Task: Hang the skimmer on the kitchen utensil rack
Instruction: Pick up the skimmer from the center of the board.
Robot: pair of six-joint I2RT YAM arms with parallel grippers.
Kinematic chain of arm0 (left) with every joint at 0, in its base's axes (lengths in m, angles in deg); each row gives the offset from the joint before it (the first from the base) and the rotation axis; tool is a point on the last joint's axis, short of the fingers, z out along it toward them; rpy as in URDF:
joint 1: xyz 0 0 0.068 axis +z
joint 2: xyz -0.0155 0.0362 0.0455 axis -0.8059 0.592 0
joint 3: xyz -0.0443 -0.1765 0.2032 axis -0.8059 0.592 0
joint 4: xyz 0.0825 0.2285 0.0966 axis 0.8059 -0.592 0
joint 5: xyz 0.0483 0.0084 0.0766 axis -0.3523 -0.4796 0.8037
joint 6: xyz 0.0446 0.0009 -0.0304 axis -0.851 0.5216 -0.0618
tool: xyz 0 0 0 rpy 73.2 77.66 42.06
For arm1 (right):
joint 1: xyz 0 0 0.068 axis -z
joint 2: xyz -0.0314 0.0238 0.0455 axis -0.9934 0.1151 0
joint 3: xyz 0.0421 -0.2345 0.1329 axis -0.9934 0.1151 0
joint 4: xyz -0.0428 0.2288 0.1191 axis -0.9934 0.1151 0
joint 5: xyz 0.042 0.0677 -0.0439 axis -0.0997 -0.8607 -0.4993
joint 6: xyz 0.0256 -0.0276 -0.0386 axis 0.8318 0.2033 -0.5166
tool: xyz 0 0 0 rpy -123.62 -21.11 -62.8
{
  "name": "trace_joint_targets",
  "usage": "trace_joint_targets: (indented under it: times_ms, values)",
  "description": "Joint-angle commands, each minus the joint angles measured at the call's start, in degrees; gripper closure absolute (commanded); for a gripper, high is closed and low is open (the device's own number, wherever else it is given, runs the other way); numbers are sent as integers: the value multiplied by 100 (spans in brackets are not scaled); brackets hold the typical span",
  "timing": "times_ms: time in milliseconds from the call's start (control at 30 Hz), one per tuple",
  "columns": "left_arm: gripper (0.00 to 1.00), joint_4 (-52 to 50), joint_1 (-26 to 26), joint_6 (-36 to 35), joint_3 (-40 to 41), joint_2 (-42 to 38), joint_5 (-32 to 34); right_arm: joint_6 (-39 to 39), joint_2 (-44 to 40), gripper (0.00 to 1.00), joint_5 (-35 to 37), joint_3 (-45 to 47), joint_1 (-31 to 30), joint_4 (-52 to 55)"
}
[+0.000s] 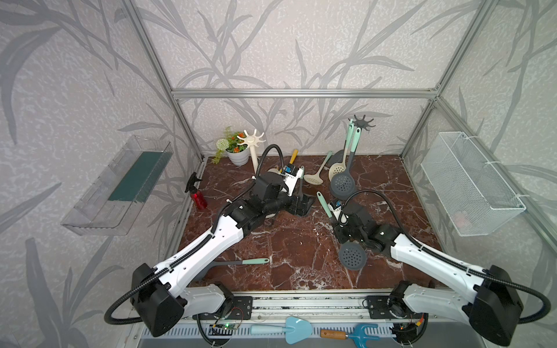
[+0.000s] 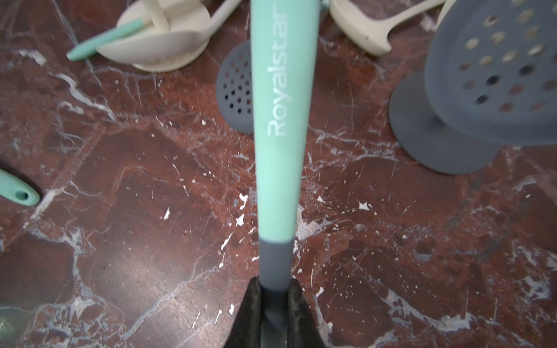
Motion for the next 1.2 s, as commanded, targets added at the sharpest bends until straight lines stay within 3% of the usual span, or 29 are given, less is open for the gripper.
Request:
trace_joint_targets:
  times_ms: [0,167,400,600,800,933,1167]
  values:
    - [11,364,-161,208,112,-4,-175,290,-407,98,601,106,-281,-733]
    - [20,846,-269,381,362,17,-314,452,-856,98,1321,229,-767,-1141]
    - [26,1449,-265,409,688,-170,-524,546,-1258,99,1559,373,-1146,-1626]
    - [27,2274,-253,492,1104,-452,-937,444,-1118,99,1764,287,-1500,-1832]
    - [30,2553,-231,535,1270,-573,-944,339,-839,99,1886,134,-1968,-2138]
    - [40,2623,-167,708,1291,-511,-939,243,-672,99,1954,37,-2226,-2329]
    - [76,2594,-99,808,1305,-571,-748,306,-655,99,1935,-39,-2365,-2350]
